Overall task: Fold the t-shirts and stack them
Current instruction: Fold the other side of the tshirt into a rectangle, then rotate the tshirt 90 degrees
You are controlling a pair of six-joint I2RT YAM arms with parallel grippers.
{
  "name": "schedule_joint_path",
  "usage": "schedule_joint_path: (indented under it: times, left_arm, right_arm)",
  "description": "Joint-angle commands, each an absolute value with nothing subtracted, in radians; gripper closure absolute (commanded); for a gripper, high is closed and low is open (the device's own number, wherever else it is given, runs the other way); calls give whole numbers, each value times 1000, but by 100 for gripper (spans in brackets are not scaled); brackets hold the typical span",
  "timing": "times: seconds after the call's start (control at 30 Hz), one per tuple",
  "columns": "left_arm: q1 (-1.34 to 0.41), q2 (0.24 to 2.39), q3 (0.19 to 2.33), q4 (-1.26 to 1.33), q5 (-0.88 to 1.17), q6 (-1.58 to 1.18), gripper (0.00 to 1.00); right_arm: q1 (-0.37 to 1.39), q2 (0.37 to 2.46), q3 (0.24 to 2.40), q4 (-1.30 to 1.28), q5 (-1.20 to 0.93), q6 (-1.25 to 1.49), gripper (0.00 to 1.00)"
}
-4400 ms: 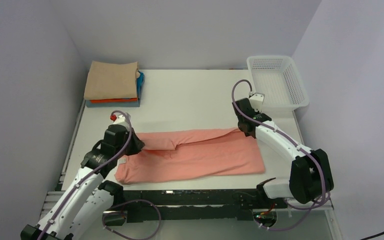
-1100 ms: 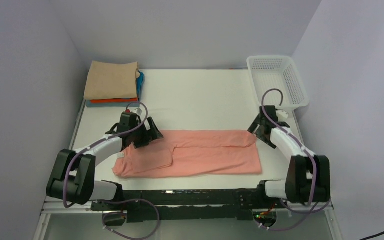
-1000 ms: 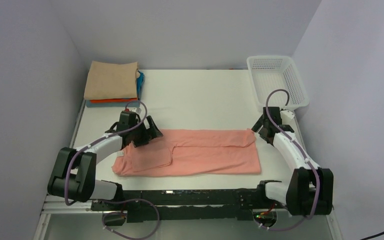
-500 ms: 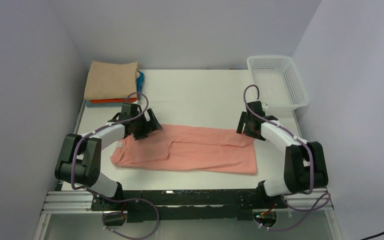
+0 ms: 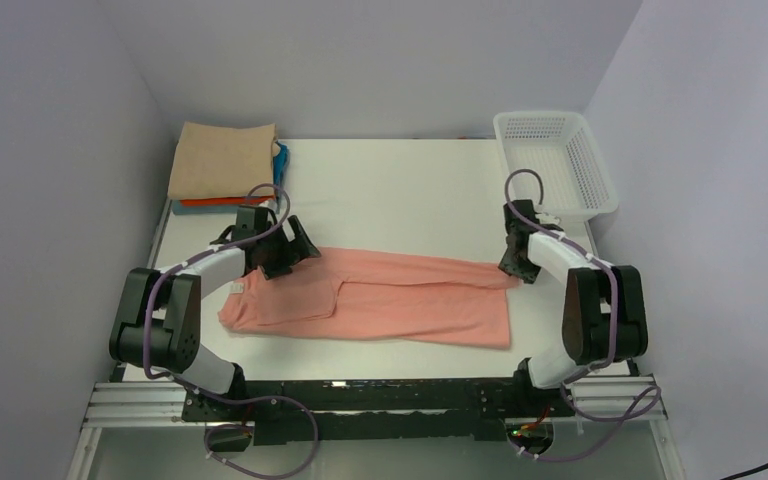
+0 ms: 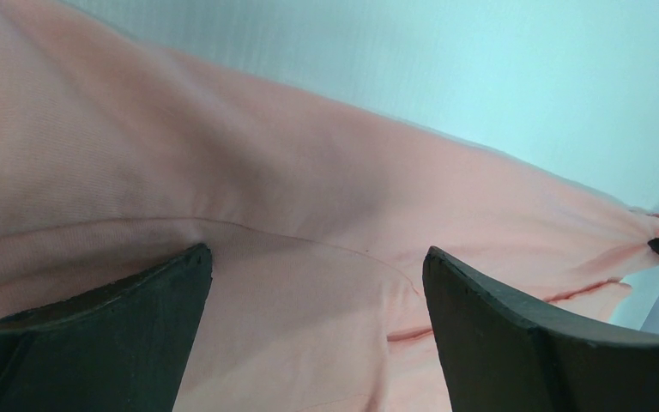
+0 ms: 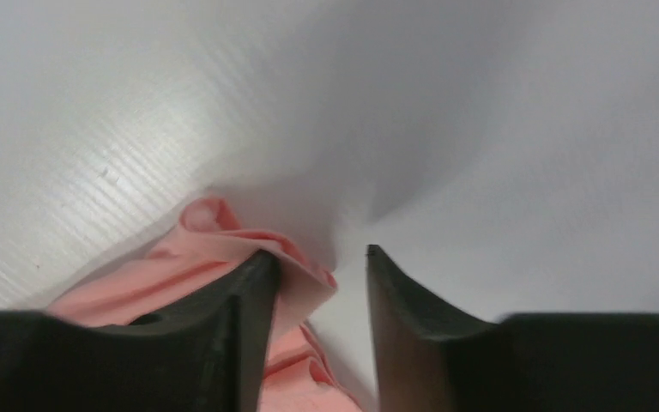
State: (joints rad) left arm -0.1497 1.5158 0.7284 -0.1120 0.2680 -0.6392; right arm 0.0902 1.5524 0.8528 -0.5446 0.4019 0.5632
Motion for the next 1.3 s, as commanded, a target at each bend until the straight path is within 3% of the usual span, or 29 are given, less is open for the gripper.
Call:
schedule_joint_path:
  times: [0.0, 0.13, 0.27, 0.5, 0.67, 0.9, 1.1, 1.27]
  left_arm:
    - [-124, 1565, 692, -185, 198, -597, 1]
    - [-121, 1570, 696, -190, 206, -596, 1]
    - [-119, 1566, 701, -200, 201, -598, 1]
    - [-118, 1585, 714, -161, 276, -612, 1]
    - [-128, 1644, 750, -97, 318, -659, 1]
    - [-235, 1847, 966, -68, 319, -720, 1]
    - [-305, 2164, 1454, -194, 317, -757, 1]
    - [-318, 2434, 1872, -201, 455, -899, 0]
  right_arm:
    - [-28, 1435, 805, -574, 420, 615, 50]
    - [-150, 1309, 702, -447, 174, 569, 44]
    - [-270, 1249, 661, -392, -6, 558, 45]
    - [-288, 1251, 647, -240, -446, 453, 35]
    - [-74, 1213, 716, -279, -312, 371, 25]
    - [194, 1376, 719, -211, -218, 452, 23]
    - [271, 1497, 745, -289, -88, 458, 21]
    - [363, 1481, 687, -302, -212, 489, 20]
